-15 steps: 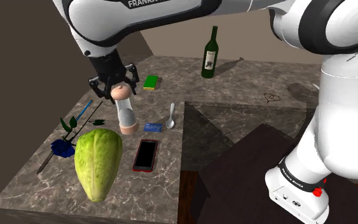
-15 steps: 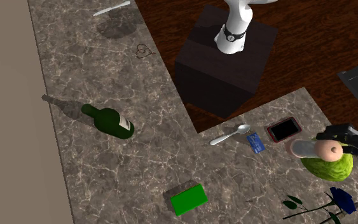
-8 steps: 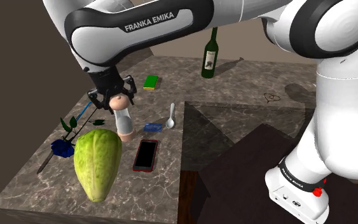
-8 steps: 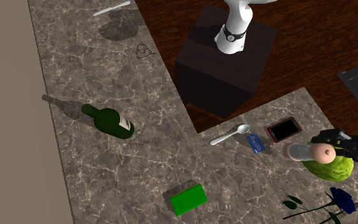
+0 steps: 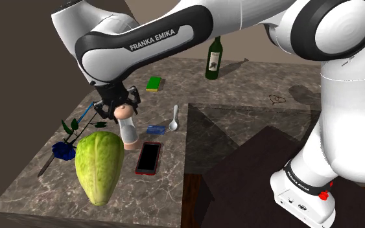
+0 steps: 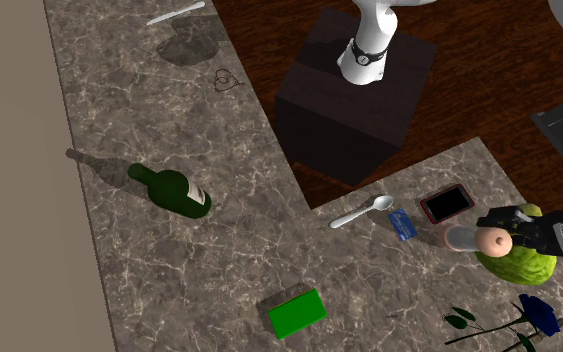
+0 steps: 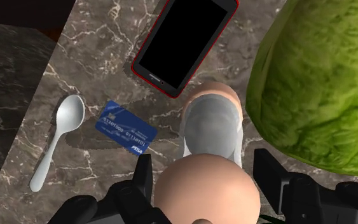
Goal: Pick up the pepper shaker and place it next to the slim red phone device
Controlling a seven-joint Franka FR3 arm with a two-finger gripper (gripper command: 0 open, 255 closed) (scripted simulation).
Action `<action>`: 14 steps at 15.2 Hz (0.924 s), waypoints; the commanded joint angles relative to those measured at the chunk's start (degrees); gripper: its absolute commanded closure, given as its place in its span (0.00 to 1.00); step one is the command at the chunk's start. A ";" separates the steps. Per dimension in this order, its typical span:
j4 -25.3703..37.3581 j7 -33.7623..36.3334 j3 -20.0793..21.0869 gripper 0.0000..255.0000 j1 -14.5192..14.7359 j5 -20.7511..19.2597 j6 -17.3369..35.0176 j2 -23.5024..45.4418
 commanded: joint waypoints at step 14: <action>3.61 -0.31 0.17 0.00 0.51 0.20 -3.59 -0.07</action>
